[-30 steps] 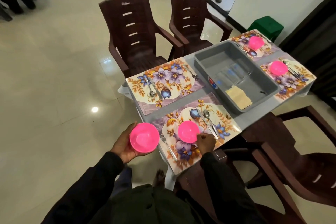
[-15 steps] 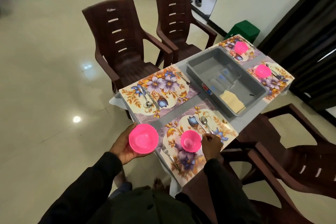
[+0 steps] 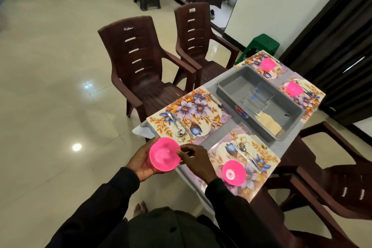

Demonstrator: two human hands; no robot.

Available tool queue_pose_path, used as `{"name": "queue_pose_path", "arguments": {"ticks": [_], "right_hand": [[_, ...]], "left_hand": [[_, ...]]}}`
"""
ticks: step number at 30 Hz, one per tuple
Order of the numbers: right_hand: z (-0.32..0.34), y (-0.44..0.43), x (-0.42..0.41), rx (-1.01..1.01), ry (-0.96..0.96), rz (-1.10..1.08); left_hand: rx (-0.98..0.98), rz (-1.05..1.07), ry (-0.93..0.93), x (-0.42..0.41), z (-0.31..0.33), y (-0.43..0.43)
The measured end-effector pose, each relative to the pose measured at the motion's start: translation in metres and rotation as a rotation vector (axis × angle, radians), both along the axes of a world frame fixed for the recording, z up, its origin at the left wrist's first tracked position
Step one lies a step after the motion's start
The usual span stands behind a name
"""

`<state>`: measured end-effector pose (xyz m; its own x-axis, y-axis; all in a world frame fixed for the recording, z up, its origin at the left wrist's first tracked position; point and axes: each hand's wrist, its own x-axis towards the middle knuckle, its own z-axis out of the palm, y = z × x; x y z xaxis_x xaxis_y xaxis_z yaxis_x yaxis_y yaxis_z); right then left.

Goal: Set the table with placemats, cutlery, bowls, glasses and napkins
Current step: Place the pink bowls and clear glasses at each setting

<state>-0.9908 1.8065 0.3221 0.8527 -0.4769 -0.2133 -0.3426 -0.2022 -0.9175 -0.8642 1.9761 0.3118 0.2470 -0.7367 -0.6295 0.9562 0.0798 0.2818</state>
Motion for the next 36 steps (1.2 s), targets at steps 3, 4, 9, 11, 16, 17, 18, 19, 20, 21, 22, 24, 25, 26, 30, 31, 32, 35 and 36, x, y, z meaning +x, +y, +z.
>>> {"name": "queue_pose_path", "arguments": {"ticks": [3,4,9,11,16,17,18,19,20,21,22,24,25,26,30,31,32,35,36], "right_hand": [[0.002,0.014,0.020,-0.013,0.001,-0.003],[0.002,0.018,0.026,-0.018,0.005,0.001],[-0.001,0.021,0.050,-0.084,0.039,0.012],[-0.005,0.016,0.058,-0.102,0.048,-0.002],[-0.009,-0.007,0.085,-0.123,0.051,-0.040],[-0.009,-0.016,0.091,-0.116,0.052,-0.064],[-0.011,-0.026,0.096,-0.106,0.052,-0.096],[-0.013,-0.037,0.101,-0.101,0.061,-0.135],[-0.015,-0.050,0.106,-0.096,0.066,-0.181],[-0.016,-0.061,0.109,-0.100,0.078,-0.227],[-0.019,-0.075,0.114,-0.099,0.081,-0.277],[-0.026,-0.102,0.122,-0.102,0.098,-0.374],[-0.031,-0.114,0.125,-0.119,0.120,-0.424],[-0.038,-0.124,0.126,-0.131,0.143,-0.466],[-0.073,-0.170,0.128,-0.133,0.244,-0.586],[-0.080,-0.177,0.129,-0.140,0.265,-0.601],[-0.087,-0.185,0.130,-0.133,0.284,-0.623],[-0.101,-0.199,0.133,-0.088,0.347,-0.708],[-0.105,-0.201,0.134,-0.079,0.359,-0.732]], "left_hand": [[0.011,0.005,0.037,0.019,-0.009,0.017],[0.013,-0.001,0.050,0.024,-0.013,0.021],[0.023,0.019,0.084,0.044,-0.014,0.022],[0.044,0.021,0.065,0.053,-0.016,0.019],[0.077,-0.040,-0.084,0.083,-0.014,-0.003],[0.116,-0.053,-0.112,0.093,-0.014,-0.007],[0.151,-0.062,-0.121,0.102,-0.014,-0.011],[0.171,-0.068,-0.119,0.114,-0.013,-0.016],[0.179,-0.074,-0.117,0.127,-0.013,-0.021],[0.176,-0.084,-0.117,0.138,-0.012,-0.026],[0.177,-0.099,-0.122,0.152,-0.011,-0.034],[0.169,-0.123,-0.131,0.176,-0.007,-0.052],[0.167,-0.128,-0.130,0.186,-0.005,-0.062],[0.165,-0.137,-0.131,0.192,-0.005,-0.070],[0.164,-0.211,-0.141,0.214,-0.009,-0.107],[0.161,-0.230,-0.147,0.218,-0.010,-0.114],[0.157,-0.248,-0.147,0.222,-0.012,-0.122],[0.170,-0.267,-0.130,0.230,-0.018,-0.141],[0.175,-0.275,-0.127,0.232,-0.019,-0.146]]}}
